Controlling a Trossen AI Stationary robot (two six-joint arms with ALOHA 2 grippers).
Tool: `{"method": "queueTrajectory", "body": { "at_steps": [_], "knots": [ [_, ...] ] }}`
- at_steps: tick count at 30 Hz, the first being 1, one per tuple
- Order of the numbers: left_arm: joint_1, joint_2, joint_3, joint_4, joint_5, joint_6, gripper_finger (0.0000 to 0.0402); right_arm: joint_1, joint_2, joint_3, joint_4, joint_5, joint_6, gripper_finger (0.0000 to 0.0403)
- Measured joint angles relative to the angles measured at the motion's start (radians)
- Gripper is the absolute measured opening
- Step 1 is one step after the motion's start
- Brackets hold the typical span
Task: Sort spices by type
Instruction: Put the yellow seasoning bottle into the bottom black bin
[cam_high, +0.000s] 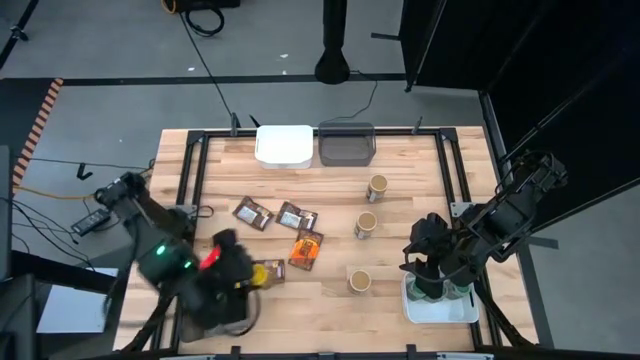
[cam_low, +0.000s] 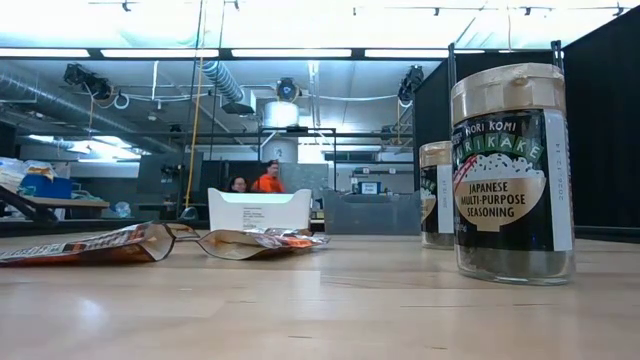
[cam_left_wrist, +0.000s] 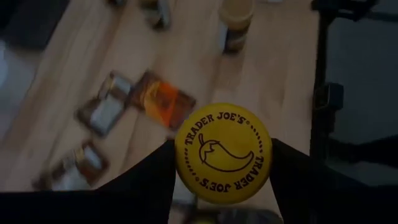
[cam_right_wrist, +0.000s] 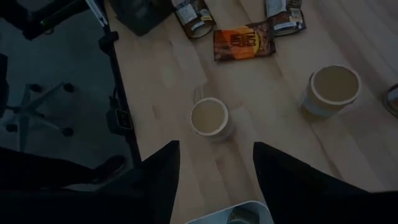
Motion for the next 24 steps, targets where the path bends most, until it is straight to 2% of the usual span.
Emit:
{"method": "queueTrajectory", "body": {
  "at_steps": [5, 12, 18, 24],
  "knots": [
    [-0.158, 0.042, 0.0, -0.102, -0.02, -0.328, 0.0214, 0.0, 0.0, 0.0, 0.0, 0.001, -0.002, 0.0212],
    [-0.308, 0.122, 0.0, -0.207, 0.032, -0.617, 0.0214, 0.0, 0.0, 0.0, 0.0, 0.001, 0.0, 0.0212],
    [-0.372, 0.192, 0.0, -0.203, 0.085, -0.675, 0.0214, 0.0, 0.0, 0.0, -0.002, 0.001, -0.002, 0.0212],
    [-0.399, 0.245, -0.002, -0.2, 0.054, -0.707, 0.0214, 0.0, 0.0, 0.0, -0.002, 0.001, -0.009, 0.0212]
  ]
}}
